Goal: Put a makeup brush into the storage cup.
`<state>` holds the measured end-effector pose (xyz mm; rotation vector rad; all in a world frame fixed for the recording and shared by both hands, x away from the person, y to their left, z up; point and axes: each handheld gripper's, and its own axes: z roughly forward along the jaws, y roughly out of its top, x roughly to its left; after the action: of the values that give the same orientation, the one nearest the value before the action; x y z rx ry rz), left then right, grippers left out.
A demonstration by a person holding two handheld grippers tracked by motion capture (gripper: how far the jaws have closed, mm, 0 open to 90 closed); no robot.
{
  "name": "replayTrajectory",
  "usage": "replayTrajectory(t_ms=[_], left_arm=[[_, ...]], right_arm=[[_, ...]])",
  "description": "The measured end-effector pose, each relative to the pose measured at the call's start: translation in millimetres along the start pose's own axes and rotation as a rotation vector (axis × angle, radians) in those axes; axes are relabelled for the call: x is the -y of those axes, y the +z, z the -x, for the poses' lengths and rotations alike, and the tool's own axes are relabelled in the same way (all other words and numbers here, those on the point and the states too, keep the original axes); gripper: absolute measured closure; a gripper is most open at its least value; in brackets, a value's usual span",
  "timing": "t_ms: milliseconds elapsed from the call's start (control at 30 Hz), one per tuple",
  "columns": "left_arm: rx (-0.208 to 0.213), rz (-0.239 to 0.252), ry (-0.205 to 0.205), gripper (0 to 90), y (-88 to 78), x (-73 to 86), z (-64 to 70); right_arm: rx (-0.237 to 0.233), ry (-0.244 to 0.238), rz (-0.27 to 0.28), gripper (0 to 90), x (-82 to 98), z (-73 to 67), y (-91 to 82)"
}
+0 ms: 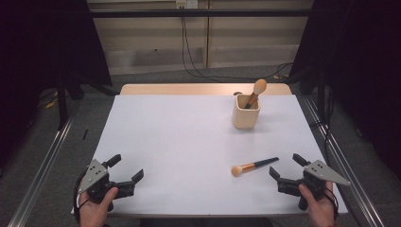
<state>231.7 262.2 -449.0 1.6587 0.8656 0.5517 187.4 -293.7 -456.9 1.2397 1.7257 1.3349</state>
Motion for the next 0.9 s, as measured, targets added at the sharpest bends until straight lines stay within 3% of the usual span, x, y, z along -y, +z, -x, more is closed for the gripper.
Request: replayTrajectory(t_ms=[100, 900], left_arm=[[-0.01, 0.004, -0.005, 2.6, -0.5, 0.0, -1.0], [-0.01, -0.006, 0.0, 2.5, 0.2, 1.8, -6.3]], right_arm=[[0.011, -0.02, 0.001, 0.8, 2.3, -1.3, -5.3], [-0.026, 0.013, 0.015, 0.1, 1.9, -1.5, 0.2]])
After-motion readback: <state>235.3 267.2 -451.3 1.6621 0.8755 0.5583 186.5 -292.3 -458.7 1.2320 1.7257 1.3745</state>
